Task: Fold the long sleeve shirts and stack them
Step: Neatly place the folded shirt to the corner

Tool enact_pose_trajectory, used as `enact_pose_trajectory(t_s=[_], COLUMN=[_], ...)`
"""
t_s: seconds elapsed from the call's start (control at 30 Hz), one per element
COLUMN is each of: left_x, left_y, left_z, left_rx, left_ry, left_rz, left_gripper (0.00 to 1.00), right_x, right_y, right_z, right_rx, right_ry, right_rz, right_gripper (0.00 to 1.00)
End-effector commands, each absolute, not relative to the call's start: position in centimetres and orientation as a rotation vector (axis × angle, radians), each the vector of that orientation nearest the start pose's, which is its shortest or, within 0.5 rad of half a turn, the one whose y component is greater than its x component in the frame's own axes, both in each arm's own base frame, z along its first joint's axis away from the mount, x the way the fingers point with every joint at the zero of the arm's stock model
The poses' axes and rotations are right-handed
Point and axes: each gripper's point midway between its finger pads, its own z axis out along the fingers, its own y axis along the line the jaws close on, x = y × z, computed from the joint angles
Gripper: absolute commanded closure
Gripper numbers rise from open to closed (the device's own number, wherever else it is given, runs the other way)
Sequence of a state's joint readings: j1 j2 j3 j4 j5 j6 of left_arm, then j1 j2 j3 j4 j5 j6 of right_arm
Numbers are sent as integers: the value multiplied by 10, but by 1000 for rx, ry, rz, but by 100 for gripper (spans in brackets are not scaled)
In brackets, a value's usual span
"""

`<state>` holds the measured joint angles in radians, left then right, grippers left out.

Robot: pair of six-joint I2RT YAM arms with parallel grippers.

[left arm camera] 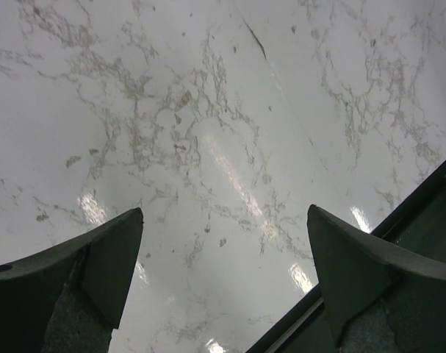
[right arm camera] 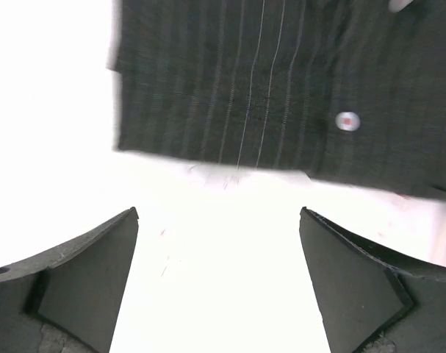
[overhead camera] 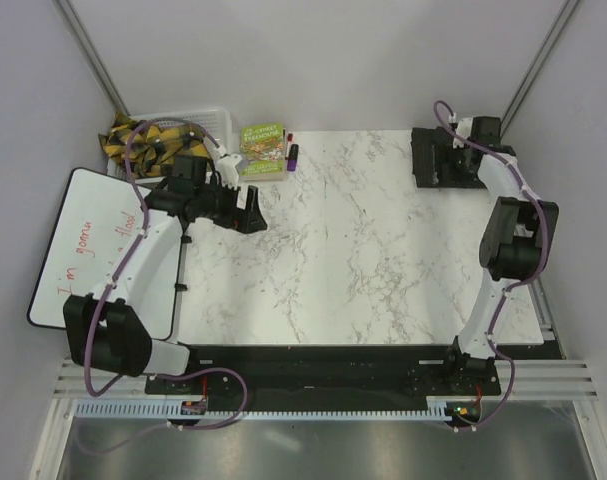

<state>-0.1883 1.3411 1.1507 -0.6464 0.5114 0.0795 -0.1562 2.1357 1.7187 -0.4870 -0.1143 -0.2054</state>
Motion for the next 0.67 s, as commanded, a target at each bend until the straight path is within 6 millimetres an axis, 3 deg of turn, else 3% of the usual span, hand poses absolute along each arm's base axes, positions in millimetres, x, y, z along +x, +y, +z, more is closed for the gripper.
enact_pose_trajectory(t_s=[0.0, 0.03, 0.1, 0.13, 0.17, 0.2, 0.23, 0.27, 0.3, 0.33, 0.37, 0.4, 0.43, 0.5, 0.63], left_x=[350, 355, 360, 358, 355, 352, 348, 343, 339, 337, 333, 331, 329, 324, 318], left_y=[-151, -150, -151, -152, -152, -152, -151, -150, -149, -147, -145, -144, -142, -140, -138], left_z=[211, 194, 191, 187, 176, 169, 164, 153, 148, 144, 139, 138, 137, 135, 136], left_rx=[572, 550, 539, 547, 538, 536, 529, 539, 545, 548, 552, 551, 551, 543, 547], left_ry=[2278, 2348, 2368, 2376, 2398, 2408, 2421, 2435, 2446, 2455, 2462, 2465, 2468, 2472, 2455], left_rz=[-682, -691, -712, -725, -735, -737, -744, -746, -744, -734, -726, -716, -708, -698, -687], left_gripper=[1, 1, 1, 0, 0, 1, 1, 1, 1, 1, 0, 1, 1, 1, 1], right_x=[508, 498, 474, 461, 448, 434, 419, 408, 389, 374, 366, 349, 339, 323, 313], right_y=[-48, -41, -33, -27, -23, -21, -15, -12, -7, -3, 0, 4, 6, 9, 16], right_z=[236, 253, 255, 266, 263, 248, 256, 252, 223, 227, 219, 195, 196, 176, 169], right_rx=[-208, -221, -231, -250, -258, -253, -267, -269, -260, -260, -259, -253, -256, -263, -293], right_ry=[2191, 2174, 2224, 2210, 2235, 2277, 2254, 2261, 2323, 2299, 2306, 2362, 2352, 2393, 2385], right_rz=[40, 73, 118, 142, 158, 173, 189, 201, 234, 239, 258, 288, 288, 294, 298], right_gripper=[2, 2, 2, 2, 2, 2, 2, 2, 2, 2, 2, 2, 2, 2, 2])
